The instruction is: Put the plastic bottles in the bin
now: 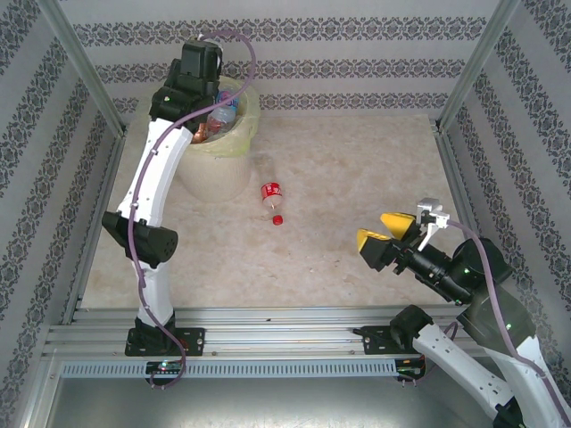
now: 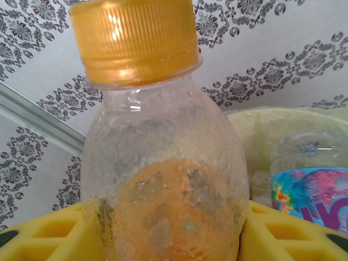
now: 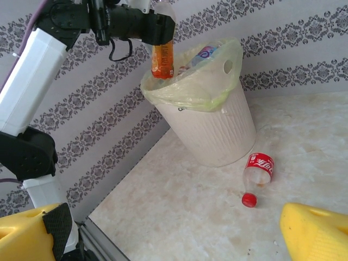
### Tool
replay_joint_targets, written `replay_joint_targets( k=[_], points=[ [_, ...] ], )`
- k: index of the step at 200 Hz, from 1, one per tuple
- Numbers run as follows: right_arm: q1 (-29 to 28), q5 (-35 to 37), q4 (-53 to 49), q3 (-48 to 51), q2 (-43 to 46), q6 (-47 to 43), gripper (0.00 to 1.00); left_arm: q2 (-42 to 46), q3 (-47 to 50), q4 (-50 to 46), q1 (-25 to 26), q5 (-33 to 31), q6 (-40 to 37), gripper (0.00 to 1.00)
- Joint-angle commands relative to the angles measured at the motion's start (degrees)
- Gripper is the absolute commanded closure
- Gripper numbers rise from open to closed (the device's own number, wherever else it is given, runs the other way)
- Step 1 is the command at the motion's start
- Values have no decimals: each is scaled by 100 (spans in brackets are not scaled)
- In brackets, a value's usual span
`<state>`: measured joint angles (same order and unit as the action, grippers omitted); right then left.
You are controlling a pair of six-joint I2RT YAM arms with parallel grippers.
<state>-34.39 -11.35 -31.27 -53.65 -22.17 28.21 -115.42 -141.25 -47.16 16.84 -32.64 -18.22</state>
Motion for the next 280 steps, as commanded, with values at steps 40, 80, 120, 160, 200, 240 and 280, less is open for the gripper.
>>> replay_joint_targets(
  k=[40, 80, 120, 160, 200, 240, 280],
  points=[
    [-24, 92, 24, -137, -163, -110, 2, -261, -162, 541, -215, -584, -511, 44],
    [-22, 56, 77, -74, -151, -59, 2, -417, -131, 567, -251, -540, -591, 44],
    [-24, 72, 0, -94, -103, -40, 2, -656, -118, 732, -259, -716, -816, 44],
    [-20, 72, -35, -108, -70, -18, 2, -822, -87, 746, -260, -741, -823, 40],
    [-21, 71, -3, -76, -76, -3, 2, -808, -138, 566, -259, -666, -607, 29],
    [-23, 41, 75, -34, -120, 36, 2, -607, -254, 232, -255, -415, -189, 12],
    [-23, -10, 138, -1, -164, 87, 2, -320, -400, -108, -254, -61, 307, 9]
  ],
)
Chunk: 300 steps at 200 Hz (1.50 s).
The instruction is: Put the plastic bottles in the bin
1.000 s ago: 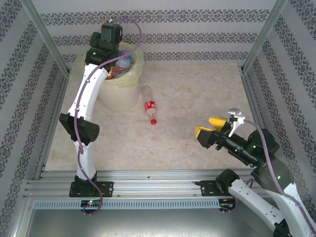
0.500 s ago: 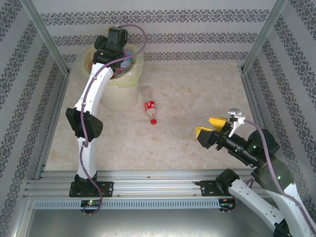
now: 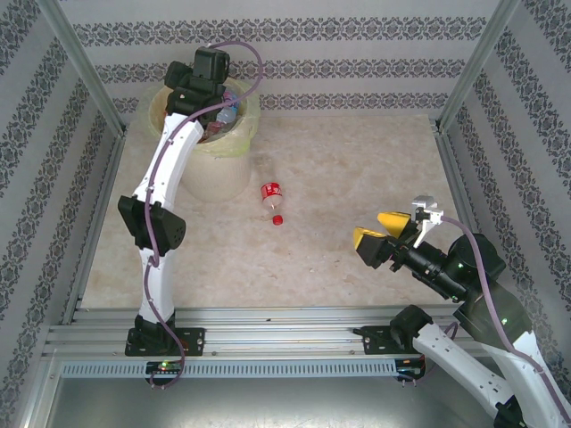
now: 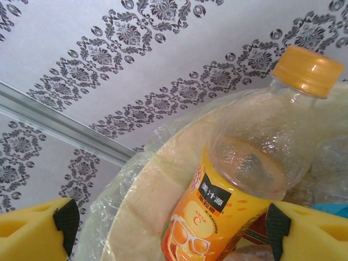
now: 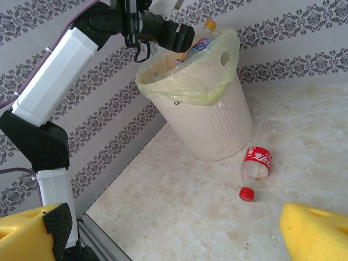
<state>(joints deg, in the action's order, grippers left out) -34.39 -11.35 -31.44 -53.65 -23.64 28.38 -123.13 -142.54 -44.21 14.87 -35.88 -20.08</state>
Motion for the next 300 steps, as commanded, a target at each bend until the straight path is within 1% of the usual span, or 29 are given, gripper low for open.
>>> replay_joint_targets(
  k=[1, 31, 60, 71, 88, 128, 143, 171, 188, 211, 226, 237, 244, 255, 267, 288, 300],
  points=[
    [-24, -9, 156, 1, -18, 71, 2, 459, -277, -408, -56, 277, 512, 9],
    [-18, -21, 183, 22, -21, 97, 2, 792, -318, -714, -55, 807, 1038, 5],
    [-22, -20, 191, 55, -62, 119, 2, 1135, -252, -1158, -47, 1575, 1628, 0],
    [-19, -24, 191, 69, -82, 129, 2, 1302, -73, -1281, -21, 1851, 1839, 0],
    [-18, -9, 167, 64, -135, 163, 2, 1741, 572, -1225, 62, 2321, 2091, 0],
    [-23, 67, -168, -94, -465, 113, 2, 3255, 2876, -90, 445, 3339, 2555, 0],
    [-19, 156, -204, -52, -548, 136, 3, 3761, 3707, 361, 527, 3759, 2809, 0],
    [-21, 331, -154, 141, -717, 293, 3, 4610, 5334, 1498, 613, 4634, 3126, 0],
    [-22, 423, -134, 220, -879, 414, 4, 5006, 6167, 2114, 635, 5114, 3341, 0],
    [-18, 593, -103, 329, -1120, 588, 5, 5333, 7061, 2831, 665, 5837, 3706, 0],
    [-23, 703, -37, 428, -1290, 721, 6, 5457, 7663, 3363, 718, 6122, 3982, 0],
    [-32, 716, 50, 502, -1414, 800, 6, 5488, 8056, 3699, 736, 6322, 4174, 0],
    [-32, 705, 128, 560, -1472, 853, 6, 5480, 8239, 3845, 764, 6324, 4280, 0],
    [-35, 729, 240, 649, -1559, 935, 7, 5413, 8208, 3737, 818, 6371, 4308, 0],
    [-36, 697, 391, 745, -1683, 965, 7, 5328, 8266, 3835, 862, 6442, 4398, 0],
    [-63, 562, 636, 811, -2092, 968, 8, 5186, 8307, 3919, 869, 6590, 4705, 0],
    [-114, 493, 837, 850, -2362, 968, 9, 5149, 8328, 3908, 871, 6542, 4788, 0]
  ],
)
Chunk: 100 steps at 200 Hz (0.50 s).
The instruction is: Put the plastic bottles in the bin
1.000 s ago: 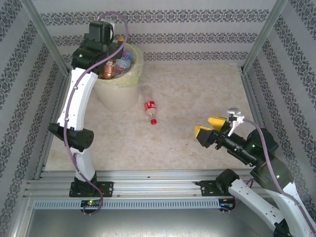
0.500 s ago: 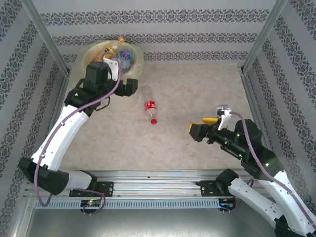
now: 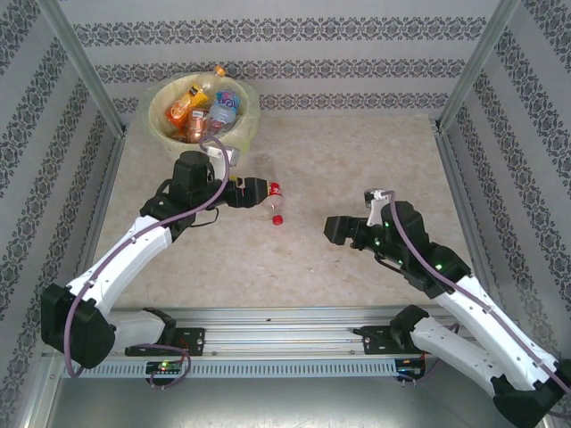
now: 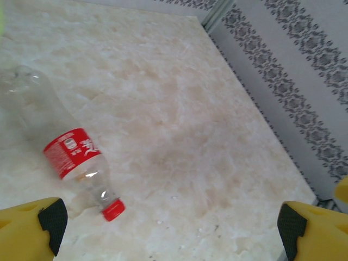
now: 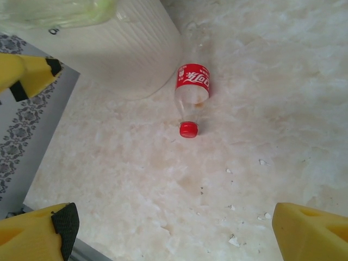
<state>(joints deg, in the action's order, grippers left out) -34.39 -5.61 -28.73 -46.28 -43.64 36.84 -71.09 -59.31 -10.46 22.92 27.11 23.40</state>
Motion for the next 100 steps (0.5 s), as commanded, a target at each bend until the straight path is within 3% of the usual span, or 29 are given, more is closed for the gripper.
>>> replay_joint_targets(
  k=[1, 48, 100],
  points=[
    [-117, -90, 586, 121, -381, 122, 9, -59, 2, 526, 70, 238, 443, 0],
    [-259, -362, 1663, 236, -1532, 96, 15, -34, -32, 124, 73, -423, 490, 0],
    [-336, -608, 2245, -286, -2993, 3, 25, -157, -385, -863, 73, -1279, 371, 0]
  ],
)
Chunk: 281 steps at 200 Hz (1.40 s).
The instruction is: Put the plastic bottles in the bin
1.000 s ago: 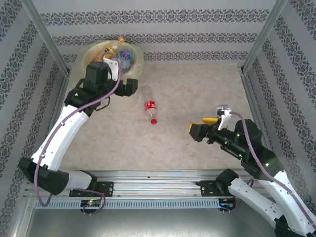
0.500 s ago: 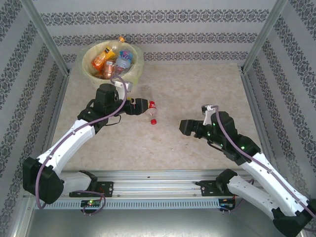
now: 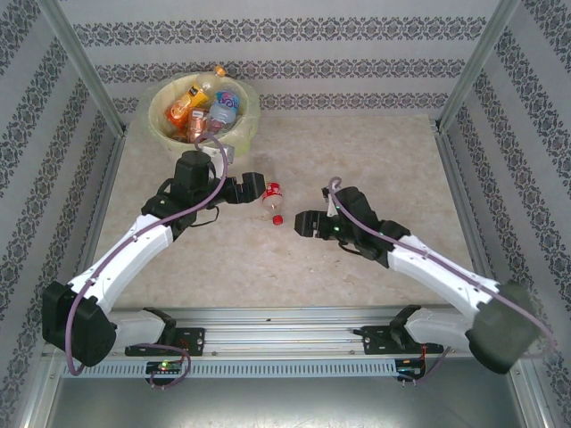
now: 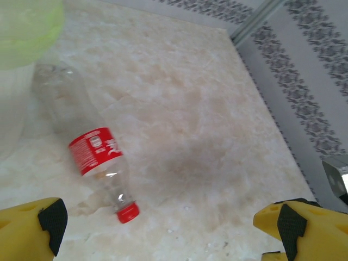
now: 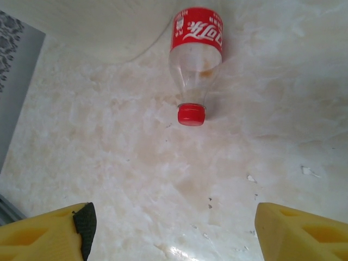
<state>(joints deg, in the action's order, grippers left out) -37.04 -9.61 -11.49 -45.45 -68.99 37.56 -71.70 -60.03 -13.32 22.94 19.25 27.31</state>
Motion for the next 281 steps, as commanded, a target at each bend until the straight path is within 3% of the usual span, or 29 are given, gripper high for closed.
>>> replay_joint_targets(
  k=[1, 122, 281],
  points=[
    [-69, -208, 522, -382, -484, -71, 25, -111, -313, -584, 70, -492, -27, 0],
    [-23, -497, 1506, -1288, -3057, 46, 38, -160, -299, -443, 77, 20, 46, 0],
    [18, -585, 1683, -1659, -4008, 164, 44, -235, -282, -255, 77, 436, 38, 0]
  ],
)
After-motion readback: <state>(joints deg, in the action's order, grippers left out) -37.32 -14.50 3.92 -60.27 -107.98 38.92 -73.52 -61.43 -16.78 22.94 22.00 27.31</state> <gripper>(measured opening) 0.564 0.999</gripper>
